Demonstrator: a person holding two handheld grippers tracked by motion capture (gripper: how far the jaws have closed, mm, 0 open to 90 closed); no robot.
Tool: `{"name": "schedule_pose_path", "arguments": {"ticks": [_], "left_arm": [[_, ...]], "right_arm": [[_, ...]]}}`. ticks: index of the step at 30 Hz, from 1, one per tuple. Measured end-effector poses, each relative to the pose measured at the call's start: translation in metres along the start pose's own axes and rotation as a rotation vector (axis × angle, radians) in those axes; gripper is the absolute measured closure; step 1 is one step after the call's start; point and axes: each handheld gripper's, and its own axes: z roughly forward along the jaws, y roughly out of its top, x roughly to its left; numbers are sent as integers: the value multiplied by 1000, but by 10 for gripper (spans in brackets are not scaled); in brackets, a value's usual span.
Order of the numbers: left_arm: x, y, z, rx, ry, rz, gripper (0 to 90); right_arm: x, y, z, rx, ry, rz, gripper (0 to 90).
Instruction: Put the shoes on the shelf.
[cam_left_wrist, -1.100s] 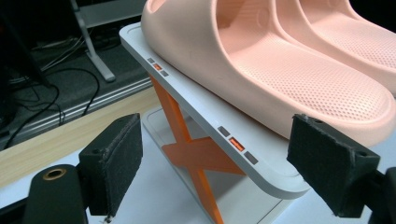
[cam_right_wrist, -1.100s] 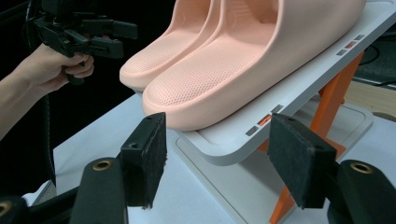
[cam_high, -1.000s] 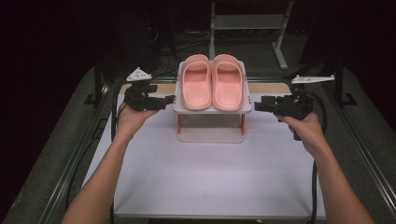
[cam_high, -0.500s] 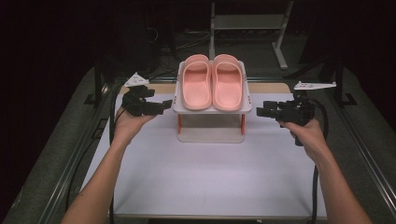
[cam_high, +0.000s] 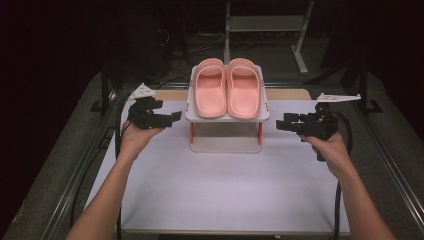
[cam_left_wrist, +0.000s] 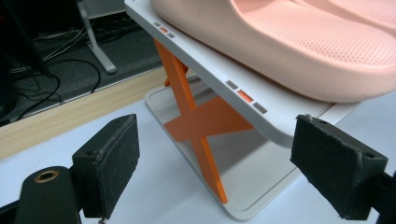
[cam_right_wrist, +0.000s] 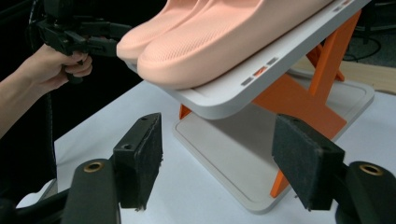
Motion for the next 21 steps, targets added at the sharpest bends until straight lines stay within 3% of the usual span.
{"name": "schedule_pose_path", "arguments": {"ticks": [21], "left_arm": [[2,-27,-4,17,0,-19,110]], "right_arm": [[0,-22,0,-7,23,10,290]]}}
